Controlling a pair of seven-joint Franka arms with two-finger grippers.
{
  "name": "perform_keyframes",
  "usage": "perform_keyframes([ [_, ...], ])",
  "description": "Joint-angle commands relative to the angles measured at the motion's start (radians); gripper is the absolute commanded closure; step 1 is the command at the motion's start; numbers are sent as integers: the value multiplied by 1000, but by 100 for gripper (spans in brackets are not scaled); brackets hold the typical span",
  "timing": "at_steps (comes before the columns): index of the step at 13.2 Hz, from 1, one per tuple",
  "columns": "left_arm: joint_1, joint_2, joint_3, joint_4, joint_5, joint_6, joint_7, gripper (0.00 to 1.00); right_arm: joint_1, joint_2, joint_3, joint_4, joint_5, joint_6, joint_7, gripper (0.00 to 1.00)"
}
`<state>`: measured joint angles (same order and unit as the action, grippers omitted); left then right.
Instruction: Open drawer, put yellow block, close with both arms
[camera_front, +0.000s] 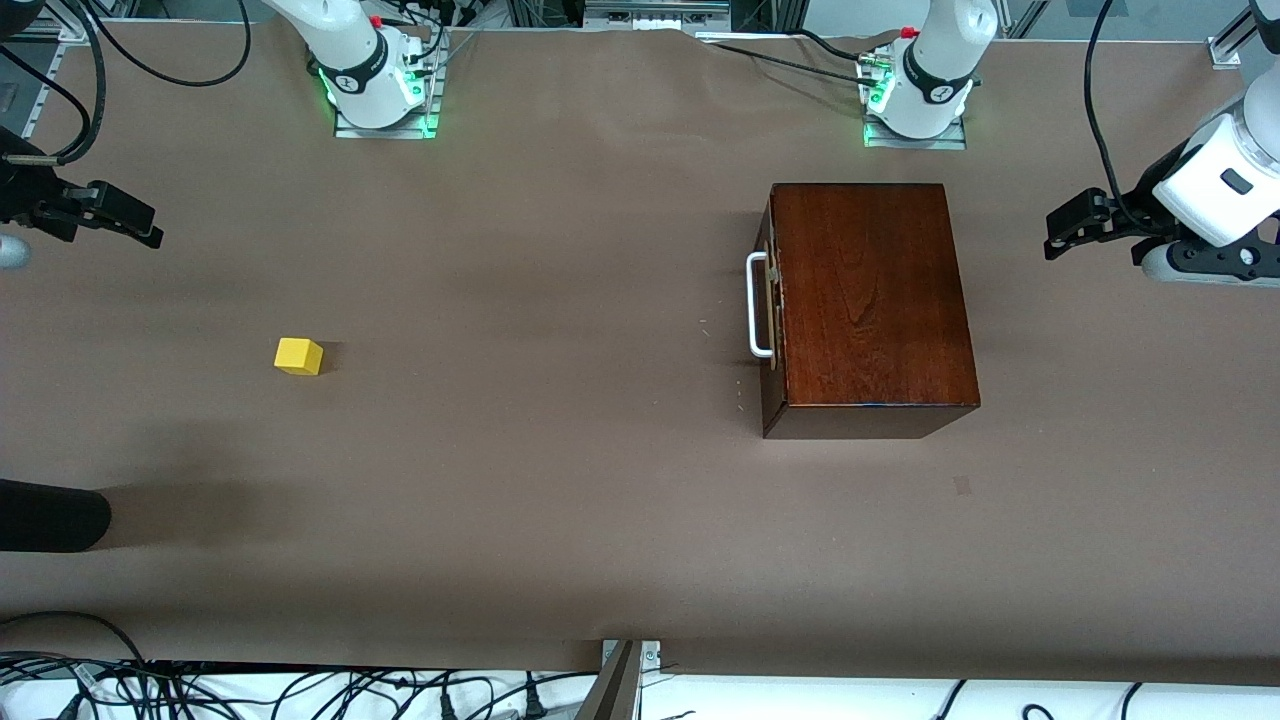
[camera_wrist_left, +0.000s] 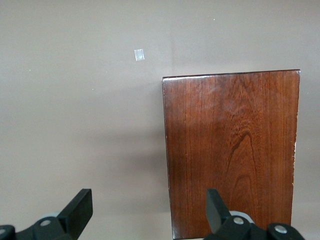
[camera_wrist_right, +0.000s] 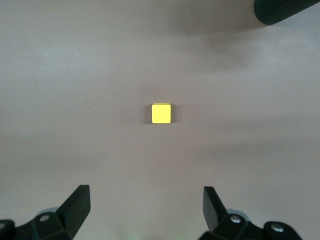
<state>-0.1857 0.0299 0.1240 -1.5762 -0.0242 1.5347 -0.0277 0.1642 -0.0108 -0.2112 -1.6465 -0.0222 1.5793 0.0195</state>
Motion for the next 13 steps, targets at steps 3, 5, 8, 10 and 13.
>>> perform_keyframes([
  [3,-1,-13,-1,-5,-10,-5,-9,0,-9,5,7,13,-15,-13,8,0],
  [5,-8,-12,-6,-4,-7,-5,-34,0,-9,5,7,11,-15,-13,10,0],
  [8,-8,-10,-35,-4,-5,-5,-55,0,-9,5,7,10,-15,-13,10,0],
  [10,-6,-12,-34,-5,-5,-5,-55,0,-9,5,6,10,-15,-15,10,0],
  [13,-8,-4,-59,-5,-7,-4,-64,0,-9,3,0,10,-15,-15,8,0],
])
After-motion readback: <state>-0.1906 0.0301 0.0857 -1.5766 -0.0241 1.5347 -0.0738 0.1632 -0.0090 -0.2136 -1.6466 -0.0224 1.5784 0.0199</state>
